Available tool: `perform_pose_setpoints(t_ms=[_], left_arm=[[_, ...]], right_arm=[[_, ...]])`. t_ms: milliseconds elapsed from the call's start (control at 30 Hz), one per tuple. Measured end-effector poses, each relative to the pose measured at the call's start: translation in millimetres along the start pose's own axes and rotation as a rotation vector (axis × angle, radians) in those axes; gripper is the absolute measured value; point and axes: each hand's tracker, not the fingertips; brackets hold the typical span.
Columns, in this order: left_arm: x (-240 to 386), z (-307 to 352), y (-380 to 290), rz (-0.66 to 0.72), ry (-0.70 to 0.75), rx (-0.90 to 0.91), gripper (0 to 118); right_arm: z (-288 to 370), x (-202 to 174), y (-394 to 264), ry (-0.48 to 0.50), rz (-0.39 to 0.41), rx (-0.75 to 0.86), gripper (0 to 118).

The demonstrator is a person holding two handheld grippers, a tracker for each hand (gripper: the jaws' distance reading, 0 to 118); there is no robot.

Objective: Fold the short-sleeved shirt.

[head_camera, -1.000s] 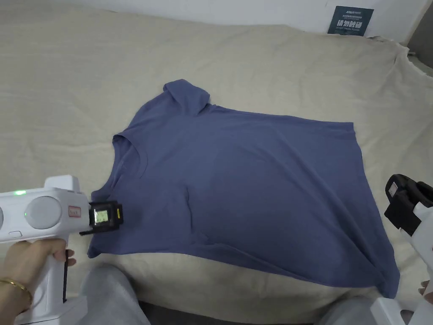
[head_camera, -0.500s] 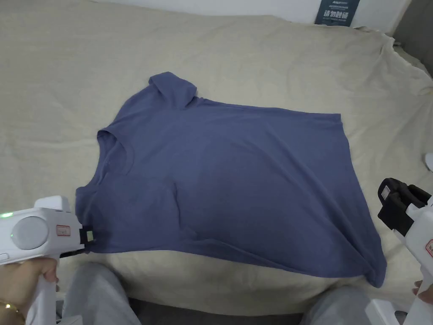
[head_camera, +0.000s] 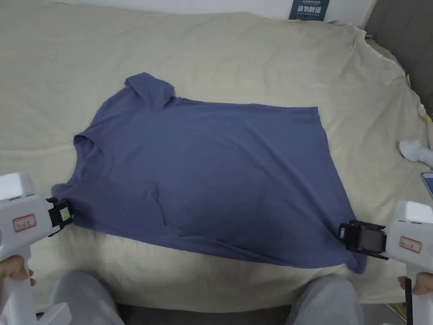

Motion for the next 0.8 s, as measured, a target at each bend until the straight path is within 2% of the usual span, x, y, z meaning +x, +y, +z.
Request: perform_pose_setpoints(t_ms=[67,167,233,300,333,367,400,433,567,800], left_arm=[[-1.7,-3.5,-1.4,0.007,0.004,-0.013,0],[-7.0,-7.7,-4.8,0.023,0.018,-0.022,0],[-9.8,-10.2,-5.9,0.034,0.027,-0.028,0],[-11.0,-11.3,-5.9,0.038,0.030,-0.034,0],[-11.2,-11.8,-6.2,0.037,0.031,-0.034,0],[-9.6,-11.3,-7.4,0.035,0.031,-0.035,0],[-9.4,-12.0,-7.8,0.033,0.030,-0.039,0],[-9.3,-12.9,-8.2,0.032,0.034,-0.044,0],[-10.5,-12.4,-7.2,0.044,0.038,-0.052,0],[-14.4,0.6,26.9,0.124,-0.031,0.026,0]], right_arm=[[-14.4,1.8,-7.1,-0.055,0.038,-0.067,113],[-25.1,-2.3,-18.4,-0.034,0.072,-0.066,110],[-33.4,-4.1,-22.0,-0.023,0.072,-0.076,99],[-38.5,-5.1,-24.2,-0.016,0.063,-0.093,79],[-40.4,-5.8,-25.3,-0.015,0.064,-0.095,64],[-41.7,-6.4,-25.8,0.001,0.068,-0.100,34],[-41.2,-7.7,-25.9,0.038,0.060,-0.098,18],[-37.9,-10.3,-25.5,0.046,0.053,-0.098,8],[-22.9,-11.3,-15.6,0.054,0.090,-0.098,6],[21.3,-1.9,39.8,0.149,0.003,-0.024,6]])
